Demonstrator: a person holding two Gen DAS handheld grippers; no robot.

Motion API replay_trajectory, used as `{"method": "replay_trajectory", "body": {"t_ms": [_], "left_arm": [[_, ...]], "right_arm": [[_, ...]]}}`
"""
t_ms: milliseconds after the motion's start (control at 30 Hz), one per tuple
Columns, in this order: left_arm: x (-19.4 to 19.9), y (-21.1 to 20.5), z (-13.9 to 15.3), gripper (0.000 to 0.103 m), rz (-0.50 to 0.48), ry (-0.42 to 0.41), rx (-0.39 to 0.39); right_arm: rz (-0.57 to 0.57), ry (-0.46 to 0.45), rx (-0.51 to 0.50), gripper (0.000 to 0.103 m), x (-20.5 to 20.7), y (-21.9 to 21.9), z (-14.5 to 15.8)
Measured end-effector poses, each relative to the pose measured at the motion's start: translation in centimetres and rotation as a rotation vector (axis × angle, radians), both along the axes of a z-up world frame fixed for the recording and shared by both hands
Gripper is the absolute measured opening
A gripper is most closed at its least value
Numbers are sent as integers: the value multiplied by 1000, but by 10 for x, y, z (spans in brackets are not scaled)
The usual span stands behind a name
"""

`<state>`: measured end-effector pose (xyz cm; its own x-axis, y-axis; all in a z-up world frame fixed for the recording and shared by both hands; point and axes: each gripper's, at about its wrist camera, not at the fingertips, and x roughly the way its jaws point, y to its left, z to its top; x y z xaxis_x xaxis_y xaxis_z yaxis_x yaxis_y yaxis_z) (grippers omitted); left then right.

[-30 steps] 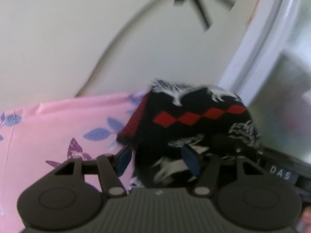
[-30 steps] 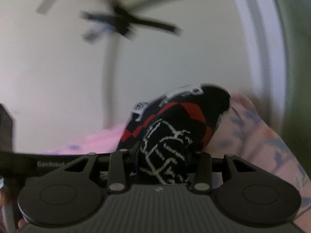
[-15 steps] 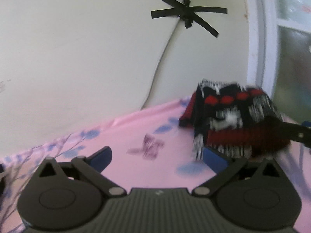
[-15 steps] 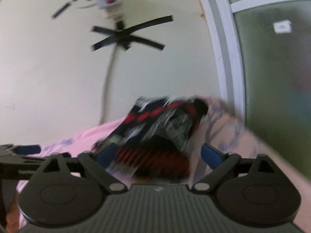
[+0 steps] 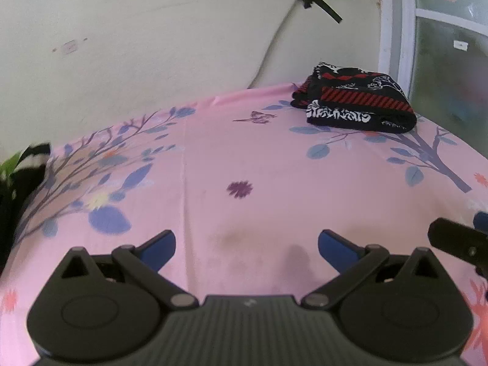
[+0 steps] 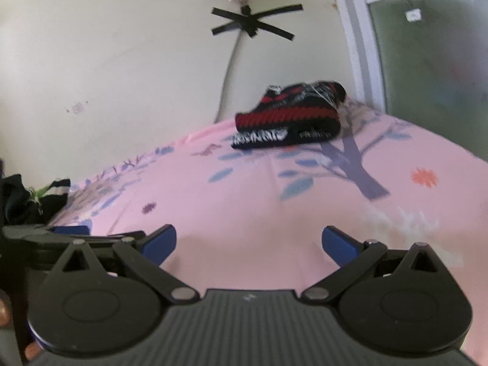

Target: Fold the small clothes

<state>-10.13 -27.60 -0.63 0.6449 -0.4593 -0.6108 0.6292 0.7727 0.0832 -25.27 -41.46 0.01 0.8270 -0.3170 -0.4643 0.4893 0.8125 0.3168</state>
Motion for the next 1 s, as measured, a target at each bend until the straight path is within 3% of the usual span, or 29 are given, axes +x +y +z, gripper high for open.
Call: {"method": "replay_trajectory", "body": {"t_ms": [433, 1000], "left_arm": [[-20, 16, -13, 103, -16, -54, 24], [-18, 18, -16, 103, -13, -47, 34]], "right_arm": [[-46, 24, 24, 96, -7, 16, -2], [-41, 46, 24, 97, -3, 21, -10]]}}
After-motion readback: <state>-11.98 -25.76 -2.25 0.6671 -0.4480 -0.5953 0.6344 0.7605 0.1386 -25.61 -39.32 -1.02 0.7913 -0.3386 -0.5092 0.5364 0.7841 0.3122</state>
